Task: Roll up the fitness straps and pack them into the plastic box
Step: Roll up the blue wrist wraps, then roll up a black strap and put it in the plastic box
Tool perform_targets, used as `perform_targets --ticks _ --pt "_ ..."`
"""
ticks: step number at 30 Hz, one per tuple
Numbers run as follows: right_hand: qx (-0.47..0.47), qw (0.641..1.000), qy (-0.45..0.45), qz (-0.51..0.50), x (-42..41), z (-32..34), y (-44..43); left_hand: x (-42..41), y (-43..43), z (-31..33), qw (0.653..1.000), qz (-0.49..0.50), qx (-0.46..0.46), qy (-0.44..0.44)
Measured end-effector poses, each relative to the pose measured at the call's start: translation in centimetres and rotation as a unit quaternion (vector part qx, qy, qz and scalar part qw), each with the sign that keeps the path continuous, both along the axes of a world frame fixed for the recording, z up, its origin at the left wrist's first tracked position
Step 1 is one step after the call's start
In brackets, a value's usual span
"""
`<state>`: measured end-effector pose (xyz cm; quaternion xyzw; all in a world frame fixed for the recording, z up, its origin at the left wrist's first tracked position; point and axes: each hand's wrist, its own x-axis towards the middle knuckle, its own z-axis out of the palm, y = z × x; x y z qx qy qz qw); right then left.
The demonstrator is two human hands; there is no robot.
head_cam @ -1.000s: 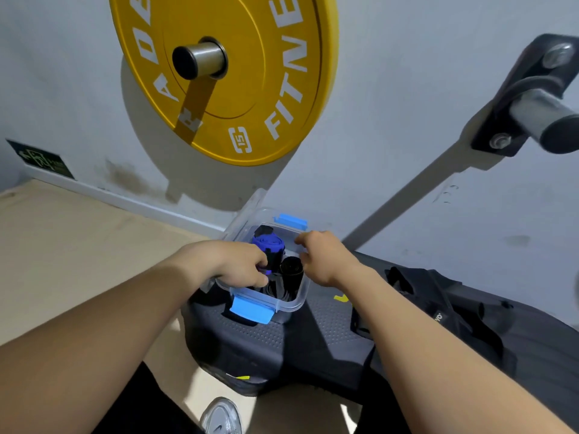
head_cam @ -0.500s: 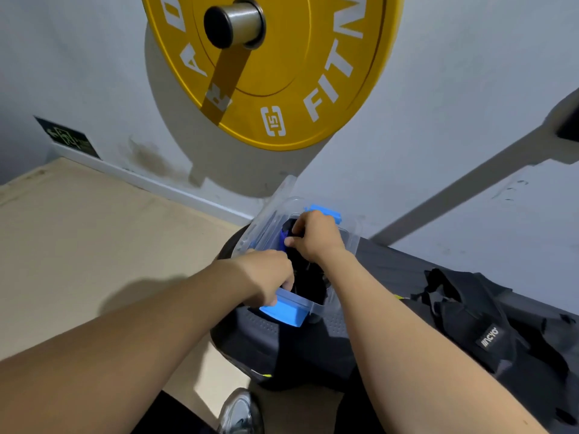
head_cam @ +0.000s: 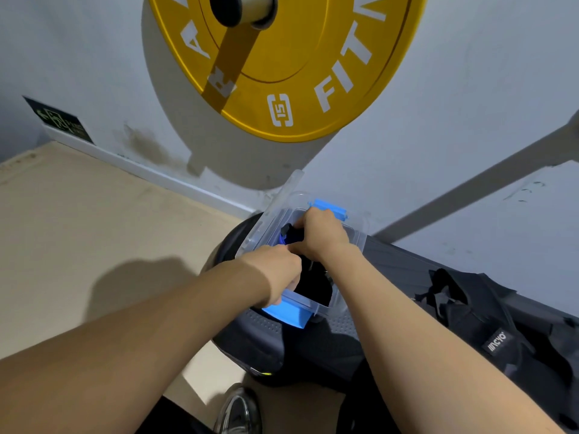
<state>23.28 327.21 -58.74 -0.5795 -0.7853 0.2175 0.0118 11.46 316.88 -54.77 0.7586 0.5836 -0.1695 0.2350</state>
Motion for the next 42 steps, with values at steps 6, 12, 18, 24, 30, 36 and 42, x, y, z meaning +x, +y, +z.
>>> perform_targets --ticks 6,12,18,24,30,36,42 --pt "0.009 1.0 -0.024 0.013 0.4 -0.4 -0.9 -0.3 -0.3 0.0 1.0 -0.008 0.011 -0.008" --pt "-0.012 1.0 -0.007 -0.009 0.8 -1.2 -1.2 0.1 -0.5 1.3 0.998 -0.051 -0.027 0.015" --pt "-0.048 0.998 -0.001 0.044 2.0 -1.0 -1.9 1.1 -0.6 2.7 0.995 -0.042 -0.092 0.026" --pt "-0.053 0.995 -0.013 0.086 3.4 2.9 -4.0 2.5 -0.2 4.3 0.997 -0.016 -0.071 0.038" --pt "0.0 0.998 0.041 0.055 10.0 8.8 -7.3 6.8 0.4 5.8 0.999 -0.04 0.025 -0.02" --pt "-0.091 0.99 0.024 -0.104 23.8 9.6 -9.3 15.7 0.1 5.6 0.991 -0.112 0.019 -0.073" --pt "-0.146 0.968 -0.066 -0.191 33.7 8.0 -12.5 23.1 0.2 2.3 0.971 -0.23 0.037 -0.055"
